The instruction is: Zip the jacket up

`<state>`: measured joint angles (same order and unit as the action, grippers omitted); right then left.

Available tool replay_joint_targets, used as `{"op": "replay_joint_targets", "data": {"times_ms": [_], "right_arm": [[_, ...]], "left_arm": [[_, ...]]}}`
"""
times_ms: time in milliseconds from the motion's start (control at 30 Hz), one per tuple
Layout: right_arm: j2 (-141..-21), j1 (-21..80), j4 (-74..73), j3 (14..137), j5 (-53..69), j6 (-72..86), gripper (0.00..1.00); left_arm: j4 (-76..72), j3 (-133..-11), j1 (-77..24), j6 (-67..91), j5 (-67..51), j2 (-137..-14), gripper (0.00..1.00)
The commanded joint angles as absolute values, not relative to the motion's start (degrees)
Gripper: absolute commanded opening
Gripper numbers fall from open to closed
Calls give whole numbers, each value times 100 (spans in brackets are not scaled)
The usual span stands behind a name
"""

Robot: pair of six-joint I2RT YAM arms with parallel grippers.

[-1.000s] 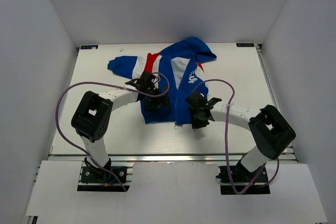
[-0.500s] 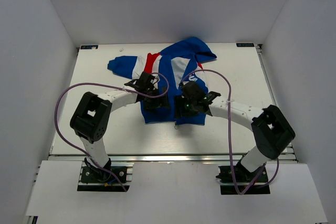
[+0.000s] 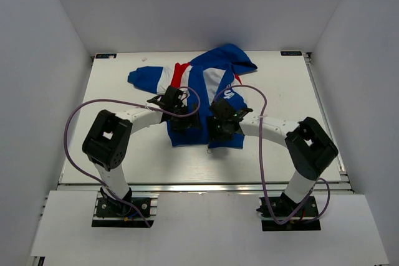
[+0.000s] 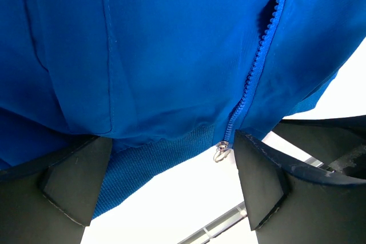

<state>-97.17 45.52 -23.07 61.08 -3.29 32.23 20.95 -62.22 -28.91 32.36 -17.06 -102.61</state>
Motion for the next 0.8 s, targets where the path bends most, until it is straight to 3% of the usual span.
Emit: {"op": "replay_joint_targets", "data": {"times_ms": [0,400,667,767], "right_arm": [[-9720,4623,-2382,6170,-448,3366,58],[-10309,4702,-2540,6592,-799,3577,51],[-10328,4702,-2461,6478,-870,3691,31],[-10161,4702,-2409,6372,-870,3630,33]], "left_arm": [[2514,-5976,-2786,3023,-1257,-10327,98],[2505,-5924,-2786,3015,-1266,-10275,98],[2479,-5845,-2786,3023,-1257,-10266,98],[2487,-5827,-2786,3015,-1231,-10266,98]]}}
